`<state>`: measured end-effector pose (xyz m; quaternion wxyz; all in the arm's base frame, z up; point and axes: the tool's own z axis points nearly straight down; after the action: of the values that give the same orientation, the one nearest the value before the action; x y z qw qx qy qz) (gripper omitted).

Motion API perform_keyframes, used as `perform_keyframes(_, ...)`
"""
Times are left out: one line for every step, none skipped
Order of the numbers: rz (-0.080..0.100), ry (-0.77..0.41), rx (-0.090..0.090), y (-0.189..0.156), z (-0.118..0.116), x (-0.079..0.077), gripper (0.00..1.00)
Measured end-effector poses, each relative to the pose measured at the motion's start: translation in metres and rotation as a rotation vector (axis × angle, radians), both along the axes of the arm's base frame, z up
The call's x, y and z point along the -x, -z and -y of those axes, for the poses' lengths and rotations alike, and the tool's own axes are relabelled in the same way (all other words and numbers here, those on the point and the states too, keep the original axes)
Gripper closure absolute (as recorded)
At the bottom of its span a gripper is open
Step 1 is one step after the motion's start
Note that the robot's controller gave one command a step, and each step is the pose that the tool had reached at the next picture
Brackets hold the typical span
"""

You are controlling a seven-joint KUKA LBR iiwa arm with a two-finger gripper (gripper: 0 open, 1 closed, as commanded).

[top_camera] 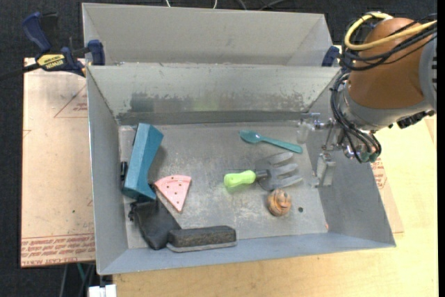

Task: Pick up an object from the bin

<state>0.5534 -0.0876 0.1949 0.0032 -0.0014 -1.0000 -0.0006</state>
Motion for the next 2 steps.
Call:
perform_keyframes(0.008, -0.003, 0.001, -0.005, 0.000, -0.002, 0.00)
perform_keyframes(0.009, -0.173, 0.000, 0.046, 0.005, 0.018, 0.00)
